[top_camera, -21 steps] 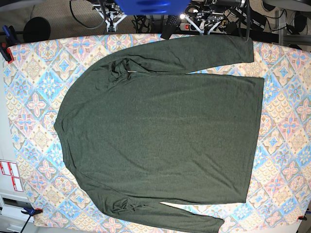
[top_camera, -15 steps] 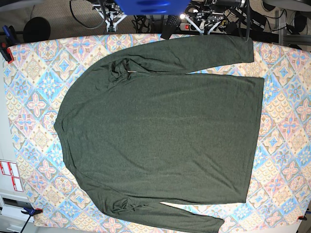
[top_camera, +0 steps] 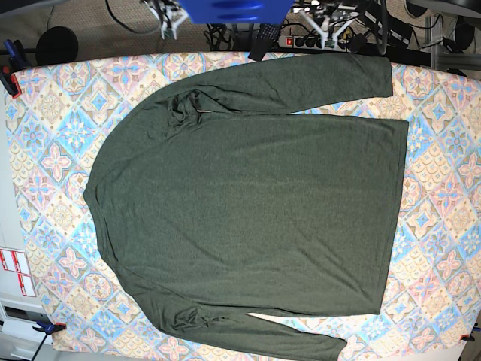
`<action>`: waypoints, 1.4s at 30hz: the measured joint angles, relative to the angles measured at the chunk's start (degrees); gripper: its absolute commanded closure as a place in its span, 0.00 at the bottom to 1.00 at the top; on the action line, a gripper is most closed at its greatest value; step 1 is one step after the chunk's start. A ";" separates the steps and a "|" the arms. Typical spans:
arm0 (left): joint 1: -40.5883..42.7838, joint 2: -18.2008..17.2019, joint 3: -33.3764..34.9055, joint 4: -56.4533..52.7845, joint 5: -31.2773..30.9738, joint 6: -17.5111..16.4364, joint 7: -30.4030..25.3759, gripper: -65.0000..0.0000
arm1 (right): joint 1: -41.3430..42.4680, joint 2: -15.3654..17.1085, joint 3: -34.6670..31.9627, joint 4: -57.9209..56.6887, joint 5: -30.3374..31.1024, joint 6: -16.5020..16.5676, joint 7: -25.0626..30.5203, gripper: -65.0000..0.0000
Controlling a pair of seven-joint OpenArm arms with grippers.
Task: Fold the T-shirt properly
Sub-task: 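Lower both grippers from rest toward the shirt's shoulder edge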
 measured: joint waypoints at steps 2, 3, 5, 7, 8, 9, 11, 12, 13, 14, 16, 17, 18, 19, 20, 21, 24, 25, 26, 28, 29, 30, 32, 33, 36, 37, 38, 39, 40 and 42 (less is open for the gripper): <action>2.84 -1.25 0.00 4.68 0.15 -0.11 -0.15 1.00 | -2.86 1.44 0.00 4.04 0.13 0.00 0.48 1.00; 4.07 -1.38 0.00 6.60 0.13 -0.02 -0.04 1.00 | -4.31 2.08 0.00 6.16 0.09 -0.11 0.31 1.00; 6.97 -1.79 0.00 10.29 0.00 -0.02 -0.63 1.00 | -6.99 2.86 0.00 9.79 0.15 -0.20 0.35 1.00; 9.86 -2.69 0.02 13.62 0.11 -0.11 0.00 1.00 | -9.66 2.99 0.00 13.00 0.11 -0.07 0.63 1.00; 11.39 -2.95 0.04 15.12 0.07 -0.04 -0.44 1.00 | -10.91 2.97 0.02 14.69 0.11 0.09 0.11 1.00; 12.76 -3.10 0.04 16.68 0.09 -0.04 0.31 1.00 | -12.33 2.82 0.11 16.44 0.15 0.07 0.09 1.00; 15.63 -3.26 0.04 20.11 0.00 0.07 0.17 1.00 | -15.26 2.67 0.11 20.04 0.13 0.26 0.31 1.00; 16.83 -3.54 0.11 21.86 0.07 -0.04 0.66 1.00 | -16.61 2.67 0.11 21.88 0.13 0.15 0.07 1.00; 18.14 -3.93 0.24 23.98 0.11 -0.48 0.72 1.00 | -18.16 2.71 0.11 23.82 0.13 0.00 0.17 1.00; 19.58 -4.44 0.26 26.21 -0.04 -0.42 0.02 1.00 | -19.19 2.84 0.11 25.44 0.09 0.04 -0.31 1.00; 22.05 -5.35 0.24 30.53 -0.20 -0.04 0.35 1.00 | -21.24 2.89 0.13 28.81 0.13 -0.09 0.04 1.00; 23.10 -5.64 0.15 32.41 -0.22 -0.02 -0.02 1.00 | -22.03 2.89 0.13 30.40 0.17 -0.15 -0.09 1.00; 24.24 -5.64 0.09 34.56 -0.24 -0.02 0.22 1.00 | -22.84 2.89 0.28 32.00 0.15 -0.13 0.07 1.00; 25.49 -5.79 0.09 36.39 -0.20 0.04 0.11 1.00 | -23.82 2.82 0.28 33.83 0.15 -0.11 0.17 1.00; 26.82 -5.79 0.09 38.36 -0.22 -0.02 0.17 1.00 | -24.68 2.82 0.26 35.67 0.13 0.09 0.15 1.00; 27.87 -5.84 0.11 40.15 -0.24 -0.02 0.55 1.00 | -25.92 2.84 0.39 37.81 0.11 0.09 0.20 1.00; 31.78 -6.58 0.42 46.23 -0.24 -0.52 0.31 1.00 | -29.31 3.63 3.28 44.19 0.00 0.15 -0.55 1.00; 32.85 -6.86 0.37 48.15 -0.26 -0.09 0.70 1.00 | -30.03 3.93 4.59 46.27 0.20 -0.17 -0.83 1.00; 33.70 -7.15 0.26 49.94 -0.37 0.00 0.63 1.00 | -31.08 4.13 6.03 48.74 0.15 -0.44 -0.42 1.00; 35.95 -7.54 0.09 54.29 -0.44 0.00 0.44 1.00 | -32.76 4.33 8.09 53.42 0.13 -0.33 -0.02 1.00; 37.22 -7.54 0.04 56.61 -0.42 0.20 0.52 1.00 | -33.42 4.44 8.87 55.36 0.11 -0.35 0.37 1.00; 38.10 -7.52 0.04 58.53 -0.44 0.15 0.48 1.00 | -34.25 4.31 9.55 57.42 0.13 -0.44 -0.17 1.00; 40.09 -7.52 0.15 62.20 -0.33 -0.33 0.50 1.00 | -36.44 4.17 10.51 61.33 0.07 -0.17 -0.13 1.00; 41.00 -7.87 0.48 63.73 -0.37 -0.55 0.55 1.00 | -37.35 4.11 10.69 62.99 0.22 -0.13 -0.63 1.00; 42.34 -9.66 0.35 67.67 -2.43 0.00 1.27 1.00 | -39.54 3.96 10.91 68.96 0.11 -0.13 -4.66 1.00; 42.56 -10.08 0.13 69.24 -3.58 0.15 1.36 1.00 | -39.71 3.96 10.91 70.88 0.04 -0.13 -5.90 1.00; 42.93 -10.45 0.02 71.25 -4.55 0.52 1.05 1.00 | -39.76 3.96 10.88 72.78 0.24 -0.17 -7.34 1.00; 43.39 -11.43 0.11 73.59 -5.51 0.46 1.07 1.00 | -39.67 3.91 10.88 74.84 0.13 0.00 -8.55 1.00; 44.35 -12.63 0.37 76.28 -6.34 -0.24 0.94 1.00 | -39.52 3.96 10.88 76.56 0.20 -0.09 -9.31 1.00; 46.42 -14.69 1.55 81.00 -9.27 0.09 1.53 1.00 | -39.50 4.07 10.91 79.62 0.24 -0.15 -11.78 1.00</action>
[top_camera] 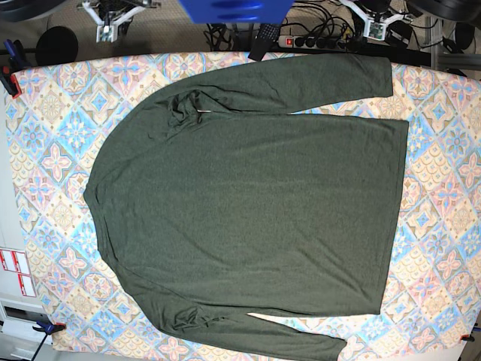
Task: Fold the T-shirt properly
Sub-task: 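Lower both grippers from rest toward the shirt's shoulder edge, then grasp the shoulder corner of the green shirt with the left gripper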
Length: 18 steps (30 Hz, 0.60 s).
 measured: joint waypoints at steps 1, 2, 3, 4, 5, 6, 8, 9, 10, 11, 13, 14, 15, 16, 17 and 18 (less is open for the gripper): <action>0.94 -0.85 0.31 2.21 -1.84 0.07 3.17 1.00 | -0.07 0.04 0.00 1.09 -0.20 0.00 -0.63 1.00; 1.55 -2.03 0.46 4.17 -3.39 0.07 4.92 1.00 | -0.20 0.04 -0.02 2.27 -0.09 0.04 -1.73 1.00; 2.36 -3.37 0.55 6.36 -5.62 -0.22 6.16 1.00 | -0.33 -0.02 -0.02 3.28 -0.11 0.15 -2.21 1.00; 2.75 -4.39 0.52 8.26 -7.26 -0.22 6.93 1.00 | -0.33 -0.09 -0.02 4.26 -0.07 0.02 -2.99 1.00; 2.75 -5.27 0.48 10.08 -9.75 0.07 8.57 0.98 | -0.31 -0.09 0.00 5.22 -0.09 0.02 -3.52 1.00; 2.40 -6.21 0.46 11.50 -11.87 0.11 9.22 0.96 | -0.15 -0.07 0.00 6.16 -0.11 0.02 -4.17 1.00; 1.46 -8.24 0.22 13.66 -16.31 0.04 11.15 0.92 | 0.15 -0.13 -0.02 7.82 -0.09 0.02 -5.40 1.00; 1.31 -9.18 0.09 13.94 -17.49 -0.20 10.88 0.90 | 0.17 -0.15 -0.02 8.41 -0.04 0.09 -6.03 1.00; 0.98 -9.94 -0.17 13.90 -19.52 -0.17 11.28 0.88 | 0.15 -0.11 -0.02 8.90 -0.09 0.09 -6.51 1.00; 0.61 -10.32 -0.57 13.75 -20.24 -0.11 12.00 0.86 | 0.13 -0.11 0.00 9.27 -0.09 0.02 -7.06 1.00; -0.52 -10.47 -1.95 13.42 -22.23 0.37 12.24 0.81 | 0.00 -0.11 0.00 9.68 -0.09 0.02 -8.20 1.00; -0.83 -10.62 -2.93 13.42 -22.43 0.22 12.20 0.77 | -0.02 -0.11 -0.02 9.88 -0.09 0.04 -8.52 1.00; -1.18 -10.73 -4.13 13.53 -22.71 -0.20 11.96 0.73 | 0.02 -0.11 -0.02 9.94 -0.09 0.04 -8.50 1.00; -1.42 -10.78 -5.20 13.64 -22.80 -0.20 11.93 0.69 | 0.07 -0.09 -0.02 9.99 -0.09 0.04 -8.46 1.00; -1.57 -10.75 -6.27 13.62 -22.62 -0.13 11.98 0.66 | 0.11 -0.09 0.00 10.01 -0.09 0.04 -8.46 1.00; -1.70 -10.78 -7.26 13.57 -22.71 -0.11 12.11 0.62 | 0.15 -0.11 -0.02 10.01 -0.09 0.02 -8.50 1.00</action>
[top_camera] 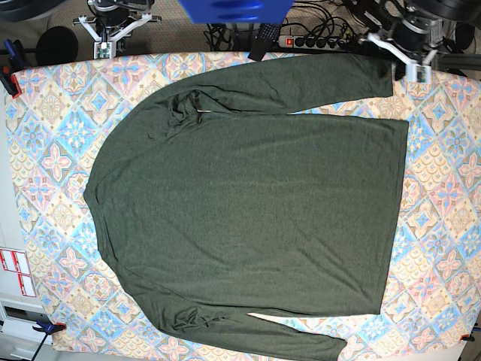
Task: Fold the T-shirt properly
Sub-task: 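Grasp the shoulder corner of the green shirt with the left gripper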
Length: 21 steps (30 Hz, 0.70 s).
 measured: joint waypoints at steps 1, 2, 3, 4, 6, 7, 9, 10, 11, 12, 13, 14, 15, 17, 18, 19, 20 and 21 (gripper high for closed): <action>-0.15 0.00 -0.81 -0.04 -0.04 0.39 0.35 0.59 | -0.02 0.00 0.00 0.00 0.00 0.02 0.00 1.00; -0.31 0.00 -1.66 -0.04 -0.02 0.46 1.90 0.57 | -0.02 0.00 0.00 0.00 0.00 0.02 0.00 1.00; -0.79 0.02 -2.56 -0.04 -0.04 0.31 4.63 0.56 | 0.00 0.00 0.00 0.00 0.00 0.02 0.00 1.00; -1.73 0.17 -3.45 -0.11 -0.15 -0.22 7.76 0.55 | -0.02 0.00 0.00 0.00 0.02 0.00 0.00 1.00; -4.46 0.70 -5.25 -0.48 -0.13 -0.07 12.41 0.54 | -0.02 -0.02 0.00 0.00 -0.02 0.02 0.02 1.00; -5.81 0.81 -5.90 -1.16 -0.42 0.07 14.29 0.54 | -0.02 0.00 0.00 0.00 0.00 0.02 0.02 1.00; -8.37 0.61 -6.45 -2.84 -0.42 0.00 16.79 0.54 | 0.00 0.02 0.00 0.00 0.00 0.00 -0.07 1.00; -9.27 0.52 -6.40 -3.85 -0.42 0.00 16.79 0.54 | 0.00 0.00 0.00 0.00 0.02 0.00 0.00 1.00; -10.19 0.52 -6.25 -5.09 -0.39 0.00 17.49 0.54 | 0.00 -0.02 0.00 0.00 0.02 0.04 0.04 1.00; -10.69 0.50 -6.10 -6.05 -0.35 -0.02 17.92 0.54 | 0.00 -0.02 -0.07 0.00 0.02 0.07 0.00 1.00; -10.80 0.50 -6.08 -6.71 -0.39 0.00 17.88 0.54 | -0.02 -0.02 -0.09 0.00 0.00 0.02 -0.07 1.00; -10.91 0.50 -5.99 -6.99 -0.42 -0.02 17.92 0.54 | 0.00 0.02 -0.09 0.00 0.00 0.00 -0.02 1.00; -10.99 0.50 -5.97 -7.13 -0.42 -0.02 17.92 0.54 | 0.00 0.02 -0.09 0.00 0.00 0.00 0.04 1.00; -11.50 0.50 -5.97 -7.37 -0.42 -0.04 17.92 0.54 | -0.04 0.00 -0.09 0.00 0.00 0.02 -0.02 1.00; -11.74 0.52 -5.97 -7.37 -0.42 -0.02 17.88 0.54 | -0.07 0.00 -0.09 0.00 0.00 0.02 -0.02 1.00; -11.78 0.52 -5.97 -7.34 -0.42 -0.04 17.86 0.54 | -0.07 0.00 -0.09 0.00 0.00 0.02 0.00 1.00; -11.93 0.48 -5.55 -7.34 -0.42 -0.04 17.81 0.54 | 0.00 0.00 -0.09 0.00 0.00 0.00 0.00 1.00; -12.24 0.46 -4.57 -7.37 -0.31 0.07 17.90 0.54 | 0.00 -0.04 -0.09 0.00 0.02 0.00 0.00 1.00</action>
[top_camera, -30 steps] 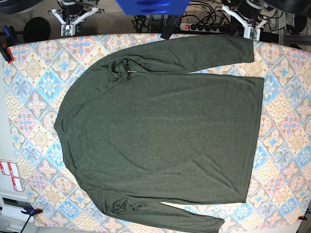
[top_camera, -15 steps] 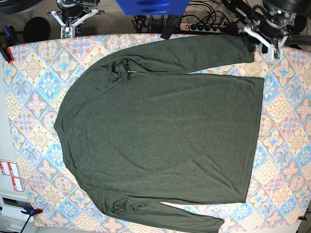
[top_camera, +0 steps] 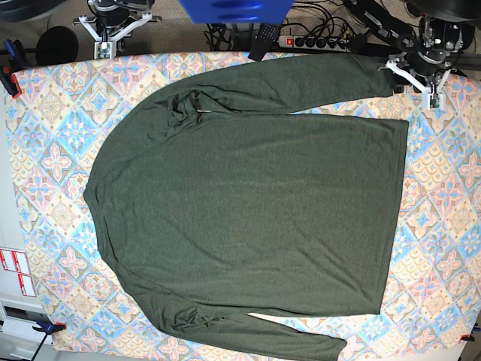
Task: Fold the T-shirt properly
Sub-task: 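Grasp the shoulder corner of the green shirt with the left gripper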
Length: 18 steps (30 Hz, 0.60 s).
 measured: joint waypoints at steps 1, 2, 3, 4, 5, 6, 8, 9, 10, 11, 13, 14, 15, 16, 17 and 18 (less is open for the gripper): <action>-0.66 0.02 1.42 -0.11 0.55 0.46 0.02 0.54 | 0.00 0.02 0.00 0.00 0.00 0.11 -0.02 1.00; -1.27 0.04 2.67 -0.42 0.46 0.15 0.15 0.54 | 0.00 0.04 0.00 0.00 -0.02 0.04 -0.02 1.00; -1.55 0.22 3.39 -1.14 0.20 -0.37 0.28 0.54 | 0.00 0.04 0.00 0.00 -0.04 0.00 0.00 1.00; -2.08 0.37 4.02 -1.86 -0.66 -1.27 0.02 0.54 | 0.00 0.07 0.00 0.00 -0.02 0.00 0.00 1.00; -2.34 0.52 4.33 -2.69 -0.68 -1.18 -0.11 0.54 | 0.00 0.07 0.00 0.00 -0.02 0.00 0.02 1.00; -2.38 0.48 4.28 -3.52 -0.52 -0.79 -0.13 0.54 | 0.00 0.07 0.00 0.00 -0.02 0.00 0.00 1.00; -2.01 0.26 4.00 -4.66 0.35 0.26 0.04 0.54 | 0.00 0.02 0.00 0.00 -0.02 0.02 0.00 1.00; -1.88 0.31 3.87 -4.94 0.50 0.39 0.09 0.54 | -0.02 0.00 0.00 0.00 -0.02 0.02 -0.02 1.00; -1.86 0.26 3.87 -4.96 0.44 0.31 0.26 0.54 | -0.02 0.00 0.00 0.00 -0.02 0.04 0.00 1.00; -1.88 0.31 4.20 -4.90 0.42 0.07 0.17 0.54 | 0.00 0.04 0.00 0.00 -0.02 0.02 -0.02 1.00; -2.27 0.37 5.25 -4.83 0.13 0.02 0.11 0.54 | 0.00 0.09 0.00 0.00 -0.02 0.00 0.00 1.00; -2.32 0.46 5.27 -4.70 -0.11 -0.83 -0.04 0.54 | 0.00 0.07 0.00 0.00 -0.02 0.00 -0.02 1.00; -2.32 0.50 5.27 -4.63 -0.50 -0.76 -0.04 0.54 | 0.00 0.04 0.00 0.00 -0.02 0.00 0.00 1.00; -2.40 0.48 5.27 -4.68 -0.33 -0.46 -0.02 0.54 | 0.00 0.04 -0.02 0.00 -0.02 0.04 -0.02 1.00; -2.38 0.42 5.27 -4.74 -0.31 -0.07 -0.02 0.54 | 0.00 0.02 -0.02 0.00 -0.02 0.04 0.00 1.00; -2.38 0.35 5.27 -4.94 0.00 0.11 -0.02 0.54 | 0.00 0.02 -0.02 0.00 -0.02 0.02 0.00 1.00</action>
